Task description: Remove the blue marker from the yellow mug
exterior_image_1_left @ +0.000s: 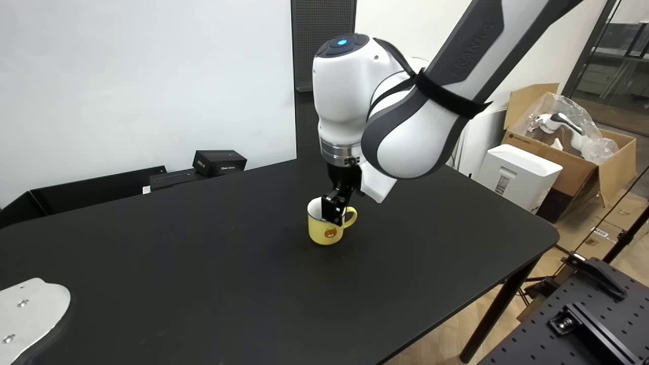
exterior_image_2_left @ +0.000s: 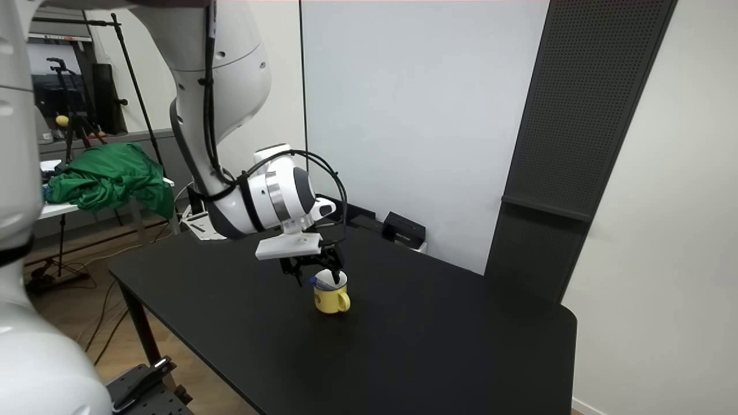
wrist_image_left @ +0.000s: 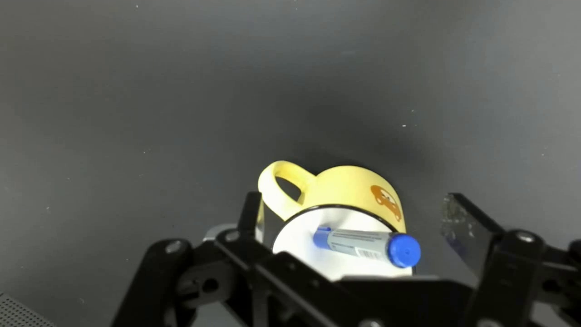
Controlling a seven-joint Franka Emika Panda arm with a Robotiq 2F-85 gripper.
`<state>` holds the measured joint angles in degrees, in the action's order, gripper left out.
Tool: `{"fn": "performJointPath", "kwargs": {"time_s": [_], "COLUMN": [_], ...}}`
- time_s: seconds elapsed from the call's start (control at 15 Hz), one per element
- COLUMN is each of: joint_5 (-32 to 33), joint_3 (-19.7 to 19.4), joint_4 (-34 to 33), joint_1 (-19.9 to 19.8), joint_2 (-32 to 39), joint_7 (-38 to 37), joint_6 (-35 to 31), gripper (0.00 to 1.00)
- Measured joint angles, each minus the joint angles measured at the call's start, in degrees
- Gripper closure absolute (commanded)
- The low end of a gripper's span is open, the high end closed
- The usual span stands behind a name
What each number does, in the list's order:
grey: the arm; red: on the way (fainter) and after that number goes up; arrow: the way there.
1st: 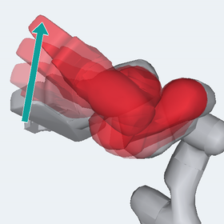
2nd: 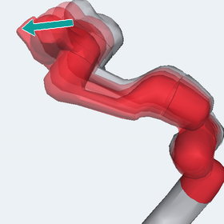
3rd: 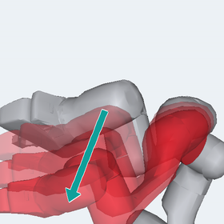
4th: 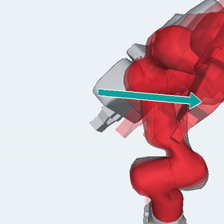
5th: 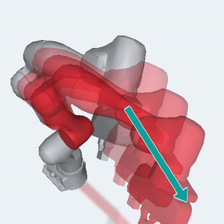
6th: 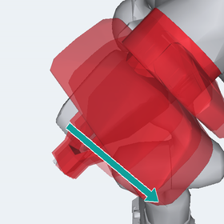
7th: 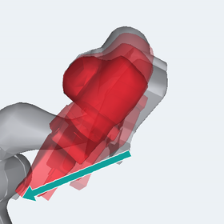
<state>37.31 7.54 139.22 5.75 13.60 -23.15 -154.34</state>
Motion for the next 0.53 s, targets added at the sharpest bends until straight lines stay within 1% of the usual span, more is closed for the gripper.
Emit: {"fn": "performJointPath", "kwargs": {"time_s": [0.13,0.2,0.27,0.33,0.4,0.53], "joint_5": [0.3,0.4,0.4,0.4,0.4,0.2], "joint_3": [0.0,0.0,0.0,0.0,0.0,-0.5], "joint_4": [-1.4,-2.1,-2.7,-3.3,-3.8,-4.5], "joint_1": [0.7,1.1,1.4,1.7,1.9,2.6], "joint_2": [1.1,1.7,2.2,2.8,3.2,4.1], "joint_7": [0.0,0.0,0.0,0.0,0.0,0.0], "joint_6": [0.2,0.4,0.6,0.8,1.0,1.1], "gripper": [0.00,0.25,0.26,0.32,0.40,0.53]}}
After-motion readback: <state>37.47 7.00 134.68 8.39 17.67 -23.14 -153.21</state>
